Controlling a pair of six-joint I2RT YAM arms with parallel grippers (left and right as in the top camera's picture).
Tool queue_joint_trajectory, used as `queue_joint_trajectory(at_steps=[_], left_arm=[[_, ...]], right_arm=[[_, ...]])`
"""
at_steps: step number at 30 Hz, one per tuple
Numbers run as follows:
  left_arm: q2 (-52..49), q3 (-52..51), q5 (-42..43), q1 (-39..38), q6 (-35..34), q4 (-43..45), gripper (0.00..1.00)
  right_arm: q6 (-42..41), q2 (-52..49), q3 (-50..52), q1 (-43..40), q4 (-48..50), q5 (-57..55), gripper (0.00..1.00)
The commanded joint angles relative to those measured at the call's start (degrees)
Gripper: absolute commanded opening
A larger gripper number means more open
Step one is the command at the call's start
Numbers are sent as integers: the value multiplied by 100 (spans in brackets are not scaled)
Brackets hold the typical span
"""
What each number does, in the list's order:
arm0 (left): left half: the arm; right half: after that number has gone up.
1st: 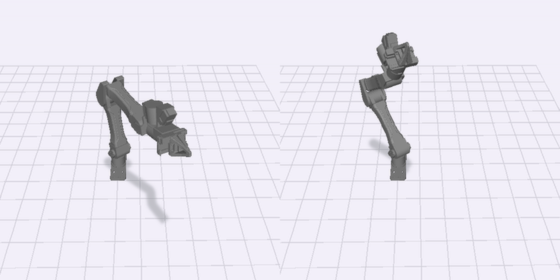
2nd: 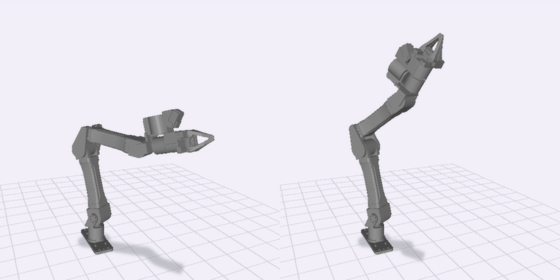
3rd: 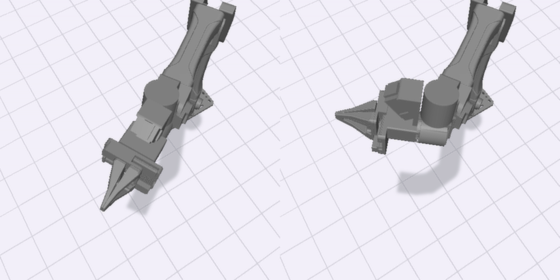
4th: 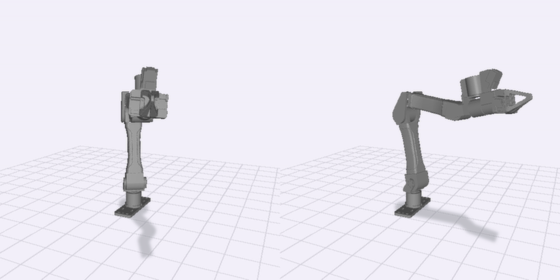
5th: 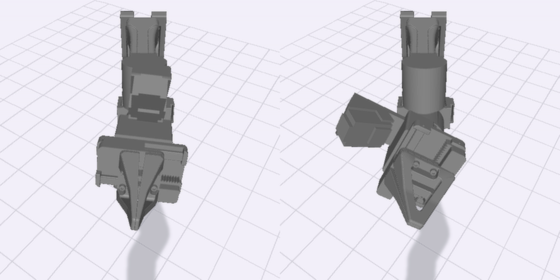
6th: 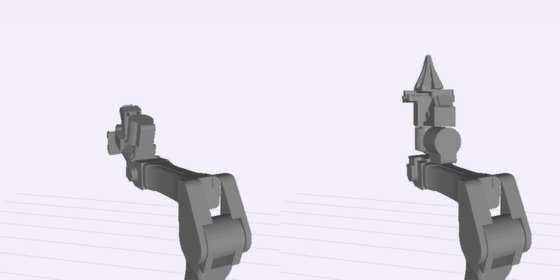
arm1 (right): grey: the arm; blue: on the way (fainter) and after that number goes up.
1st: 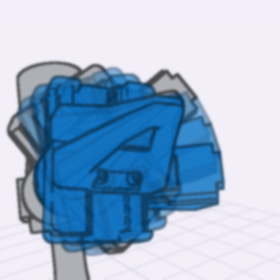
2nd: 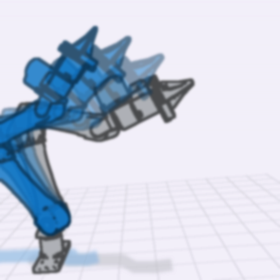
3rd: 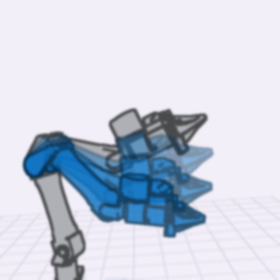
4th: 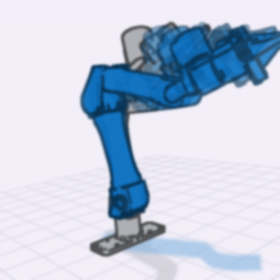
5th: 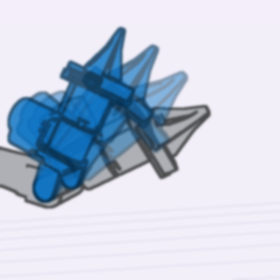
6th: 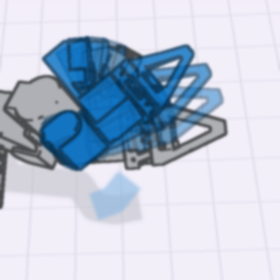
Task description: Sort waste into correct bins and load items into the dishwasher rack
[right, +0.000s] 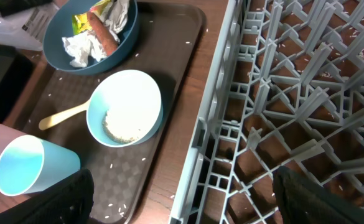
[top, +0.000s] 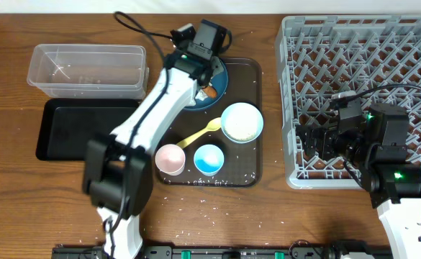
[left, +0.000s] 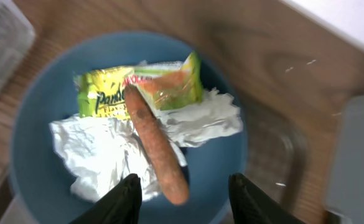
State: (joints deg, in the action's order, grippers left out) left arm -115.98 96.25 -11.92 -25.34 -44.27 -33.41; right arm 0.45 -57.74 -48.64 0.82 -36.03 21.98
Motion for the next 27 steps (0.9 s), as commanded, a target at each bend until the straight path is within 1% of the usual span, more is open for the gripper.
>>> queue_joint_trajectory(at_steps=[1,5,19,24,27], left_arm=[[-529,39,66,20,31,90,50],[-802,39,164,20,-31,264,50],[-1440,35,142,68,-212,271,48],[-1482,35,142,68,-210,267,37],[-1473,37,184,68,-214,271,34]], right_arm=[[-37,-4,-94,0,-7,50,90],[-37,-4,-94,0,-7,52,90],[-37,-4,-94,0,-66,50,91],[-37,-7,-94,0,-63,42,92],[-37,-9,-94,0,-66,33,92]])
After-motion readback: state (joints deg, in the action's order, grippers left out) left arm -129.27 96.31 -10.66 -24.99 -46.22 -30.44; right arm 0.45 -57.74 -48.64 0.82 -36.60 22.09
